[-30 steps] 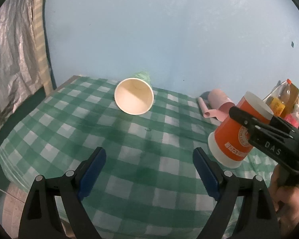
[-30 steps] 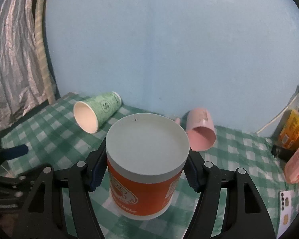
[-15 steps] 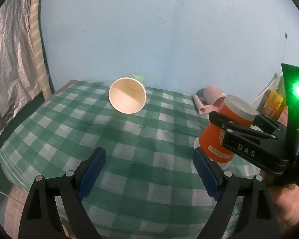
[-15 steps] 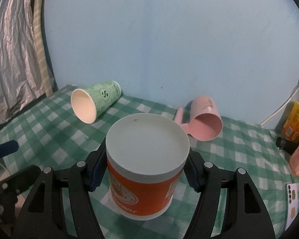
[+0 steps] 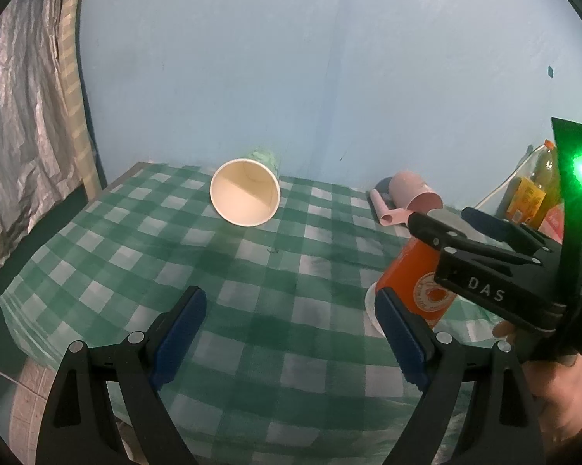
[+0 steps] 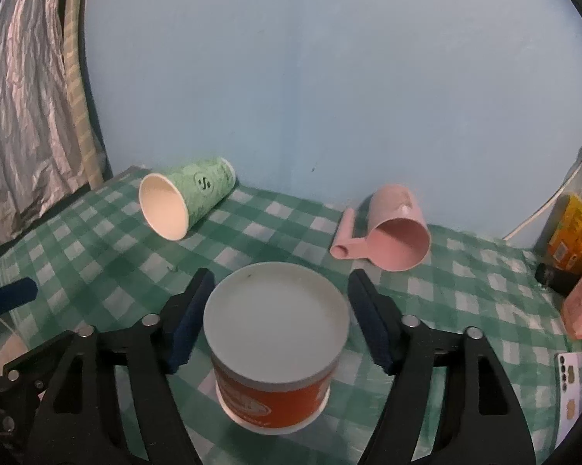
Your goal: Flip cup upside down
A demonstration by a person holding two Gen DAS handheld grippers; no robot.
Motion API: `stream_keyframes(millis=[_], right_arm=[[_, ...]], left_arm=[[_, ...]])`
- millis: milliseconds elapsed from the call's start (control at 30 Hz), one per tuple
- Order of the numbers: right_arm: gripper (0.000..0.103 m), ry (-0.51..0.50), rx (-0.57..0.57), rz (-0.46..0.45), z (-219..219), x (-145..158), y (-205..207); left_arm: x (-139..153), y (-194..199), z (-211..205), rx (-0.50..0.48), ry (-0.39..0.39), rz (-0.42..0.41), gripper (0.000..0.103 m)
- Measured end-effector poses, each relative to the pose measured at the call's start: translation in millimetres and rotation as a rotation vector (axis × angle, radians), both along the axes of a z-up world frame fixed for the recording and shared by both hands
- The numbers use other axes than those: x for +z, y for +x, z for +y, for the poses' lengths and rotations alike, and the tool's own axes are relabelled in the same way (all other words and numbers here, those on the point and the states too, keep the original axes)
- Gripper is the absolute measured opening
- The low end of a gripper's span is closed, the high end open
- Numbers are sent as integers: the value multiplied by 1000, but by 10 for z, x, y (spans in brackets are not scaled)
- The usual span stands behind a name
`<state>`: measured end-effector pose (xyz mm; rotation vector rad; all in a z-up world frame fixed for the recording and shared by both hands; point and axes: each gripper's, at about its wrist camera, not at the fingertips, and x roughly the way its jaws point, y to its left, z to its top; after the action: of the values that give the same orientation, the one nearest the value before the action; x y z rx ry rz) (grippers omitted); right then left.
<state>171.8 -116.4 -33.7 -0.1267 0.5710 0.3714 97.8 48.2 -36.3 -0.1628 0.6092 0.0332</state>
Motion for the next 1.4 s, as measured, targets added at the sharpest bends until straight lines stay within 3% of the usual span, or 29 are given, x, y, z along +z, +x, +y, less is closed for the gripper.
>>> stream_keyframes(millis=[300, 600, 933, 1400], right_arm=[[78, 40, -12, -112, -192, 362, -383], [84, 168, -56, -182, -525, 526, -793], [85, 153, -134, -187, -693, 442, -1148], [85, 156, -155, -128, -771, 356, -1208]], left_arm=[[199, -216, -42, -22, -11, -75, 91], [346, -463, -106, -35, -7, -153, 102], [368, -662, -226, -34, 51, -222, 103], [412, -801, -302, -42, 76, -262, 103]])
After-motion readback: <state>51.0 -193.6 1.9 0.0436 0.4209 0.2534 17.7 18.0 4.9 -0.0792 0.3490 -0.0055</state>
